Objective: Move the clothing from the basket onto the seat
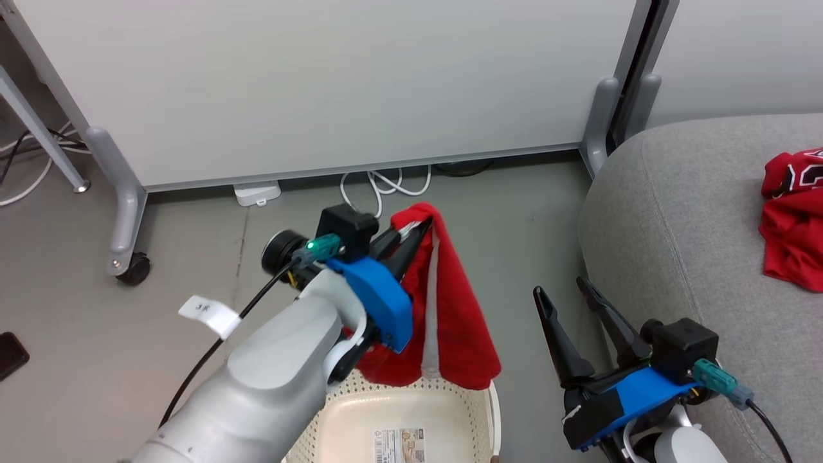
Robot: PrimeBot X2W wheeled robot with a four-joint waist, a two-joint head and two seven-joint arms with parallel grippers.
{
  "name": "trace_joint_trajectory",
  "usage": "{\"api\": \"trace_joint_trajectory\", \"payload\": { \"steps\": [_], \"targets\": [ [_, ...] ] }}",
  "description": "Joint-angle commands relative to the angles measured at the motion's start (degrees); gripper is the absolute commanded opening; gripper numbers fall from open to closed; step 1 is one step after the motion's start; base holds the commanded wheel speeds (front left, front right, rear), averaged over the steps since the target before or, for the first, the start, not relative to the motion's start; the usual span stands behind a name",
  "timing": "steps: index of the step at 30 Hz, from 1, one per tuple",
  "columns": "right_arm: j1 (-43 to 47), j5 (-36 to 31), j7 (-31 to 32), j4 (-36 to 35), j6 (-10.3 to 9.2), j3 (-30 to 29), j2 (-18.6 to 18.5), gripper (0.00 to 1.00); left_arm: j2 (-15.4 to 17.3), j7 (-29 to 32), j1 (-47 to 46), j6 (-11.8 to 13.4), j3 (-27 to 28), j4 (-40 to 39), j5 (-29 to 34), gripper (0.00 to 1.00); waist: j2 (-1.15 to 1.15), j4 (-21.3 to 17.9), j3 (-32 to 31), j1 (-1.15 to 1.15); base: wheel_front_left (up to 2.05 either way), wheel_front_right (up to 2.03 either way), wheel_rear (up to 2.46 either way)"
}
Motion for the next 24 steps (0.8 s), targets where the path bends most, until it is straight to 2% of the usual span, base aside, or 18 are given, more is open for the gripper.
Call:
{"api": "trace_joint_trajectory", "payload": {
  "steps": [1, 13, 24],
  "targets": [
    [1.0, 0.0, 0.3, 0.2, 0.03, 0.2, -0.1, 1.0, -0.3, 0.5, -1.7, -0.1, -0.2, -0.9, -0.4, 0.0, -0.01, 0.1, -0.6, 0.0, 0.0, 0.0, 0.0],
    [2.3, -0.2, 1.4, -0.1, 0.03, 0.7, -0.1, 1.0, -2.0, 3.8, -7.0, -0.1, -2.4, -4.5, -1.3, 0.0, -0.01, 0.3, -2.9, 0.0, 0.0, 0.0, 0.0],
    [2.7, -0.4, 2.2, -0.7, 0.03, 1.0, -0.1, 1.0, -3.0, 3.5, -6.6, -0.1, -3.7, -3.7, -1.9, 0.0, -0.01, -0.1, -3.5, 0.0, 0.0, 0.0, 0.0]
  ]
}}
